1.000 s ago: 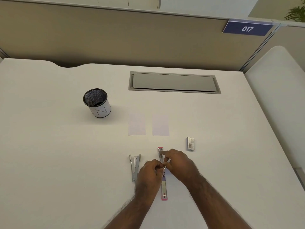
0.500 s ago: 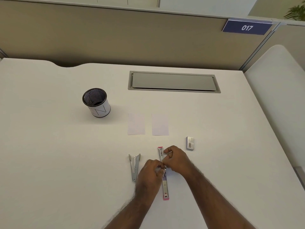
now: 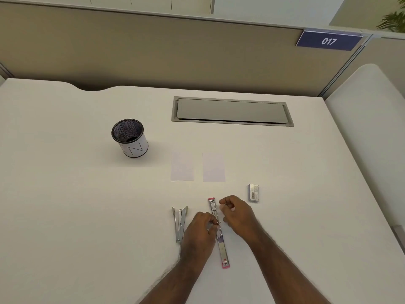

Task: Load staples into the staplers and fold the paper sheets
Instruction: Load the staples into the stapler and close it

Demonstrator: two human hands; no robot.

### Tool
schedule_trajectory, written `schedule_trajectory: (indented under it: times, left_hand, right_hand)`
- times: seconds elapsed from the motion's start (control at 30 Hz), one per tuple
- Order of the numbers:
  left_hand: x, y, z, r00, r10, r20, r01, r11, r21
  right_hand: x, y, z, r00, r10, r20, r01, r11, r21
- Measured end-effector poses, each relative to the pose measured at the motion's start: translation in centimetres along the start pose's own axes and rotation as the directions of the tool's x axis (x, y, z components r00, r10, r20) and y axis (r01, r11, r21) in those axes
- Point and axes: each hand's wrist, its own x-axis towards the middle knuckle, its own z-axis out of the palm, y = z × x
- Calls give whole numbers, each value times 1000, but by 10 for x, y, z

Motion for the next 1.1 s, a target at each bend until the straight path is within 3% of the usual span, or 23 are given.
schedule_trajectory:
  times: [0.23,0.67,0.97,1.1]
  left_hand:
    - [1,-2,2,999,-7,-38,6,1000,-18]
    - [3,-3,3,996,-37,-82,33,998,-57]
    - [5,-12,10,984,-140,-107,123,982,-146]
    - [7,-13,11,982,-160,-95,146,979,-143]
  right_hand:
    - [-28,12,-23,965,-179,193,200,975,-94]
    - [-22,13,6,943,-326,65,319,835,-448]
    - [-16,12,12,926,-371,72,355,791,-499]
    - [-8,0,12,942,-323,89,320,792,-519]
